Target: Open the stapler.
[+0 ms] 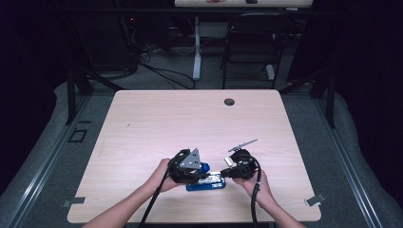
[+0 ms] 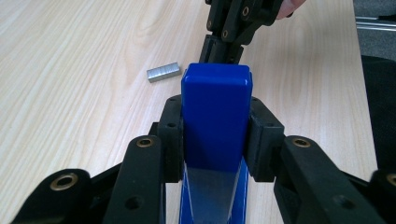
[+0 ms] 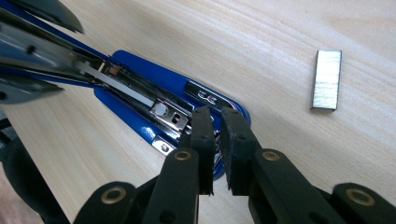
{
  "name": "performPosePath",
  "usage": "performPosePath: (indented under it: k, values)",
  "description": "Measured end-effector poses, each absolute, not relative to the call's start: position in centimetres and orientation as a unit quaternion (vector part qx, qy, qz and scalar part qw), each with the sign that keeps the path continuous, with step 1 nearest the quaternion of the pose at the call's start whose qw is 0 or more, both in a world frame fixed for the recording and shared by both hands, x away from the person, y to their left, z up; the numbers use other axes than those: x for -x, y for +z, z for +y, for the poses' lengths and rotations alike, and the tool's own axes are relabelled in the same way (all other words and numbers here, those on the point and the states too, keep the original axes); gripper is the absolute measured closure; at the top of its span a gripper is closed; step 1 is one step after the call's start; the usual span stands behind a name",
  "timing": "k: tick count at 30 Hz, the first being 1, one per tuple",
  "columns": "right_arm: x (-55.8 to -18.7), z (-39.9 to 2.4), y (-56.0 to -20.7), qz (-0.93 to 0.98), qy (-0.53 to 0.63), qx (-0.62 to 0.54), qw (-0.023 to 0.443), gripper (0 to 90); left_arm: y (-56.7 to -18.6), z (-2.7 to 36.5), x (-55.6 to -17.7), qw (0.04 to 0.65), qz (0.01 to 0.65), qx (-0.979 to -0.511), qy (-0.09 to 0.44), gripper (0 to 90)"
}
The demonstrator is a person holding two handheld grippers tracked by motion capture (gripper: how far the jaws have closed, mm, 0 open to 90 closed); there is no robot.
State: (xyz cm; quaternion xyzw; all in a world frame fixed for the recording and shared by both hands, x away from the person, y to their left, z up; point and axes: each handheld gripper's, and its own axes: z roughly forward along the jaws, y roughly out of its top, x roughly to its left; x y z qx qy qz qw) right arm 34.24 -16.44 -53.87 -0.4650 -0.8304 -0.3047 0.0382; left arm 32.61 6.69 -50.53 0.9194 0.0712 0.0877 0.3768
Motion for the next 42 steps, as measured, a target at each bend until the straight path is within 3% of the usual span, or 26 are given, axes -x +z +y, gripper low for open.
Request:
performPosePath:
  k: [42]
  values:
    - [-34.2, -16.2, -54.0, -0.836, -0.289, 0.465, 0.03, 85.7, -50.6, 12.0, -32.2, 0.39, 0.096, -0.914, 0.053, 65.4]
